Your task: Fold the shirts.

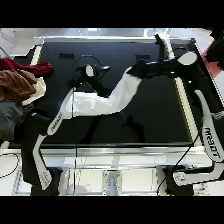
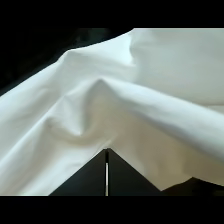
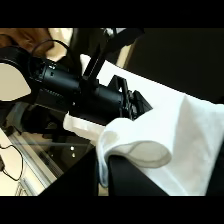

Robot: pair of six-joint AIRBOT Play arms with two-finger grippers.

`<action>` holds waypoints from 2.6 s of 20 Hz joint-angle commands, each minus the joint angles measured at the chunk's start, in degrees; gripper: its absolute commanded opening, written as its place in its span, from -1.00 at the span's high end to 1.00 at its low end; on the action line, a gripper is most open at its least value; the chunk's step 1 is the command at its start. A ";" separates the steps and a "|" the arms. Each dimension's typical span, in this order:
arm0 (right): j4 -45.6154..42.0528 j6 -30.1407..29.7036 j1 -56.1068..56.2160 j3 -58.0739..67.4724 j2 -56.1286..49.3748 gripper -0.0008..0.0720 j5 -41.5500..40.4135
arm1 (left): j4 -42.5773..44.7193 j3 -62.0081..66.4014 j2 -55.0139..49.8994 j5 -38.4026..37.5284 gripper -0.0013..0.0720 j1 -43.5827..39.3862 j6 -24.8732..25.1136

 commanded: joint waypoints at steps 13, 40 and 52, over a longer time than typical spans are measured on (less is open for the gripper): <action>5.09 5.99 36.24 14.43 -23.39 -0.01 -43.47 | 11.19 0.02 20.59 -7.50 0.94 21.68 -0.15; 0.87 3.74 13.60 6.08 -31.28 -0.66 -6.10 | 11.39 0.02 20.59 -7.45 0.94 24.61 0.09; -35.21 14.62 -0.94 23.45 -24.26 0.94 14.40 | 11.41 0.02 20.59 -7.48 0.94 24.63 0.07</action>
